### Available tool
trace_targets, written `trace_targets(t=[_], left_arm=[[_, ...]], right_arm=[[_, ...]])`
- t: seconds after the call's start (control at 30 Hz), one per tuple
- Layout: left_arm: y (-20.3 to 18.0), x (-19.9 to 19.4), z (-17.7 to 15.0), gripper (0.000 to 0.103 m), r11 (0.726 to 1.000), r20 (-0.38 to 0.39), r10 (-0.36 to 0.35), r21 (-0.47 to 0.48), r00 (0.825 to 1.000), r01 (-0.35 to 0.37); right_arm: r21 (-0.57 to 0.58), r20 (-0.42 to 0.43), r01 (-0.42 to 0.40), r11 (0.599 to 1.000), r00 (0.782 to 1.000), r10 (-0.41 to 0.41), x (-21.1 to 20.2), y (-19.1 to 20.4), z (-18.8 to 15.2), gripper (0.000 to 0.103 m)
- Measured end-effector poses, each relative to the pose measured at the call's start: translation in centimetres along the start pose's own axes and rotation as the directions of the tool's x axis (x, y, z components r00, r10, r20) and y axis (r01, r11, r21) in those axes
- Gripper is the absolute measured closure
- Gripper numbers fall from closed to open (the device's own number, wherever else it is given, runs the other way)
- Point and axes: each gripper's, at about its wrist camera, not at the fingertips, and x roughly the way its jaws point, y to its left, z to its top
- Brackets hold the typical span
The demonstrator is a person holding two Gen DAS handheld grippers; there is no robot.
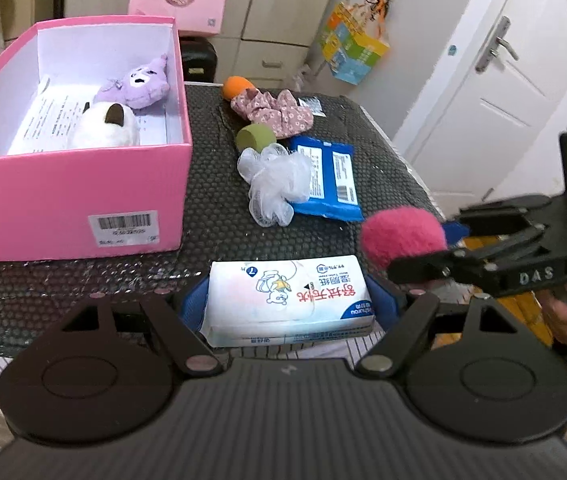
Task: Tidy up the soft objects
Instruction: 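Carry the wipes pack in the left tool while the right tool carries the pompom over the box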
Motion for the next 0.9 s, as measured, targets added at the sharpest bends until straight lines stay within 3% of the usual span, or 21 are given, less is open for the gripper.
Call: trace_targets(t=[0.27,0.37,0.6,0.9], left_arm=[[2.1,-1.9,0.4,0.024,0.998,-0.100,-0.064,-0.021,0.993,0.062],[2.9,-2.2,0.7,0.024,0.998,-0.110,-0.057,-0.015,0.992,0.055],[5.0,-4.9,2.7,0.024,0.998,-0.064,-0.060,0.027,0.996,0.062],[7.6,-8.6,6.8,0.023,0.997,0.031,-0.023,0.071,0.999,0.021]], right_arm=[[-0.019,-0.048,-0.063,0.998,0.997,0.062,1.0,2.9,2.6,0.052],[-0.021,-0.062,-0.046,0.999,0.997,0.045,1.7,4.1,3.7,0.052],[-0.040,-0.082,-0.090,0.995,0.993,0.086,2.3,7.2,6.7,0.052],[-0.124,-0.054,-0.127,0.984,0.991,0.122,2.3,10.5,12.0,0.052]])
